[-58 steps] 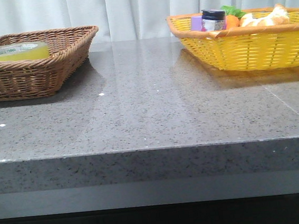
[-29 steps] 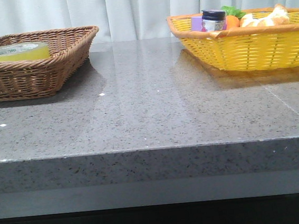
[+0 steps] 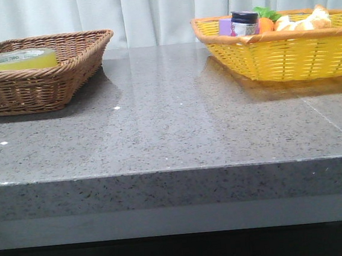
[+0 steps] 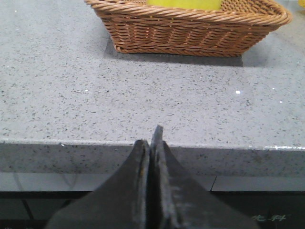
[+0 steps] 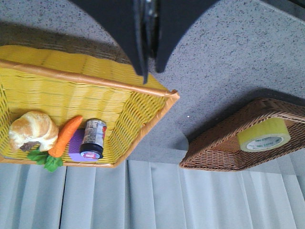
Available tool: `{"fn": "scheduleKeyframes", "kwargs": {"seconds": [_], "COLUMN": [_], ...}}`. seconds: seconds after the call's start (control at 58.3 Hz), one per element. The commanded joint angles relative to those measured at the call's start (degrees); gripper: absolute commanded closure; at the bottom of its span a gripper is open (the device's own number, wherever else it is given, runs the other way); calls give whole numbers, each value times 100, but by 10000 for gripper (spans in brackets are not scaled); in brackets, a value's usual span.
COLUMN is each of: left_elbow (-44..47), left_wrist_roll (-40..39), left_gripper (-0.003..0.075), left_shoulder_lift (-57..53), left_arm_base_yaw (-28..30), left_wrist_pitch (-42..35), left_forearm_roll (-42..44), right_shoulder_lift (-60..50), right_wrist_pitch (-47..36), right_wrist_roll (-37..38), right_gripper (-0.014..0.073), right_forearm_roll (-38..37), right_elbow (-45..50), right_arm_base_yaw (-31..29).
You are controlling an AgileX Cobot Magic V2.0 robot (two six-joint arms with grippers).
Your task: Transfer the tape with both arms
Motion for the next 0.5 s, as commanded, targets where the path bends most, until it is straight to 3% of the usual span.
{"fn": "scheduleKeyframes", "kwargs": {"seconds": [0.0, 0.48], "left_elbow": [76, 403], "left_wrist_roll": [-24, -71], "left_gripper": [740, 740], "left_shoulder_lift": [-111, -111], "left_arm_base_yaw": [8, 8], "left_wrist_pitch": [-764, -1506], "left_forearm_roll": [-44, -147], "right_shoulder_lift": [42, 42], "right_wrist_pitch": [-442, -442], "right_wrist_roll": [-3, -3], "right_gripper": [683, 683], "right_forearm_roll": [-61, -61], "right_elbow": [-137, -137], "right_arm_base_yaw": [-35, -35]}}
